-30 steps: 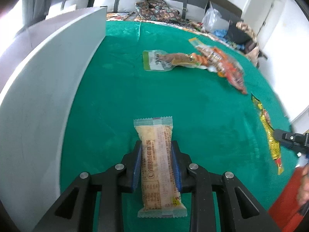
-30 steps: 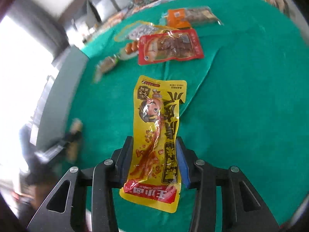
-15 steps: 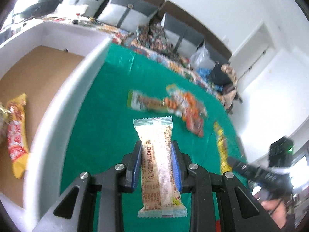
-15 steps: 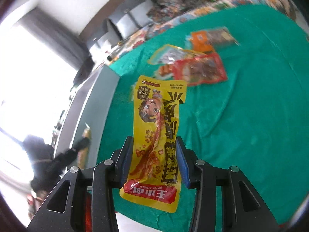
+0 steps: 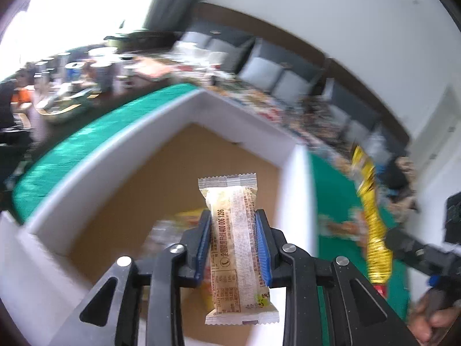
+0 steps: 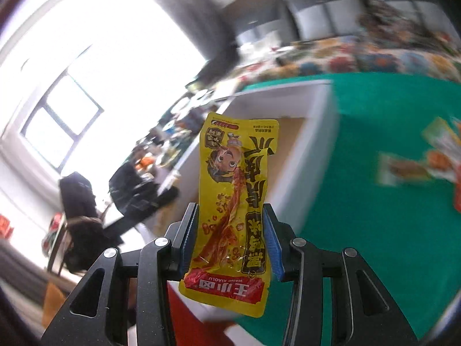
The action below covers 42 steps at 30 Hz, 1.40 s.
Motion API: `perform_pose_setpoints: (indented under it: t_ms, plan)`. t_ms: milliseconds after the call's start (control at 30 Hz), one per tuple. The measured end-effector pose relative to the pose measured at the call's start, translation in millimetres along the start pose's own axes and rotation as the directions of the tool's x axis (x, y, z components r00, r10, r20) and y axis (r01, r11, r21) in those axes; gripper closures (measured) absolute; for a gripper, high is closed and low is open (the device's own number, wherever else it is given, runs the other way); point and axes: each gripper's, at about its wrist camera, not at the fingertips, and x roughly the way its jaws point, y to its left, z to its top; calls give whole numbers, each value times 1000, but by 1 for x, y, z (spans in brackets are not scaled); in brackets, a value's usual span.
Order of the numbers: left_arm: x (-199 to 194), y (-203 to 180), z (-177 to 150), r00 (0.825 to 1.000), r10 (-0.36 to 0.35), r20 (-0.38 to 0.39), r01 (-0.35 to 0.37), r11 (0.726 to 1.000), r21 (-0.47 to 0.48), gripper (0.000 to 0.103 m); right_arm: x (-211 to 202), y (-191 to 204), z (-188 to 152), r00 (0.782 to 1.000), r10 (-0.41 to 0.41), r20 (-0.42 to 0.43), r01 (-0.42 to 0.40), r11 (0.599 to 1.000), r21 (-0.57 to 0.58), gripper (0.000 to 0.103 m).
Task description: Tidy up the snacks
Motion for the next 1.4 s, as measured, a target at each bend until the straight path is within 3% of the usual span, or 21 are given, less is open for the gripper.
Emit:
perform_pose_setpoints:
  t_ms: [33,67,133,200,300,367,433,500,567,733,867,933,1067,1167,1233,1300,1400]
  plan:
    - [3,11,-1,999,49,-10,-49,999,-12,63,14,9,2,1000,15,-15,-15,1000,-12,50]
    - [6,22,-2,996,81,-25,-82,996,-30,45,31,16,4,998,36,-48,-36,999,-9,43]
    - [5,33,-6,992,123,-30,-124,991,-52,25,61,21,2,990,68,-122,-64,997,34,30]
    - [2,37,-16,987,159,-11,-159,986,-53,24,73,17,-3,986,66,-155,-57,997,60,30]
    - [2,33,-22,986,167,-11,-167,985,-39,24,61,-3,-13,992,20,-125,-14,999,48,30]
    - [2,19,-25,990,143,-11,-143,989,-22,24,50,-17,-21,994,-51,-93,54,998,32,30]
    - [-2,-2,-29,995,101,2,-101,995,13,23,27,-53,-38,982,-180,-47,181,983,6,29]
    - [-7,-34,-35,999,43,12,-44,997,68,19,9,-85,-56,952,-306,-29,306,952,-22,29]
    - [-9,-70,-41,1000,-28,8,26,992,124,15,-13,-133,-84,883,-468,-43,467,884,-38,29]
    - [10,-173,-76,970,-216,-108,237,939,250,4,-84,-225,-135,739,-671,-49,673,739,34,29]
    - [50,-236,-116,945,-231,-231,300,895,330,4,-131,-276,-153,653,-756,-40,754,646,120,29]
    - [79,-260,-137,945,-179,-275,280,876,393,4,-144,-292,-159,630,-775,-45,771,618,154,29]
    - [130,-284,-161,952,-69,-299,211,853,477,4,-159,-306,-161,602,-798,-26,784,585,209,29]
    - [166,-286,-170,950,-1,-311,159,862,482,4,-163,-313,-157,596,-803,-18,788,581,204,20]
    - [179,-283,-175,949,23,-314,137,867,479,4,-166,-313,-159,600,-800,-15,784,584,211,17]
    - [185,-284,-178,963,42,-265,101,858,504,4,-167,-315,-158,602,-798,-19,782,585,213,14]
    - [190,-284,-181,971,52,-235,82,848,524,1,-166,-312,-159,604,-797,-20,782,587,210,12]
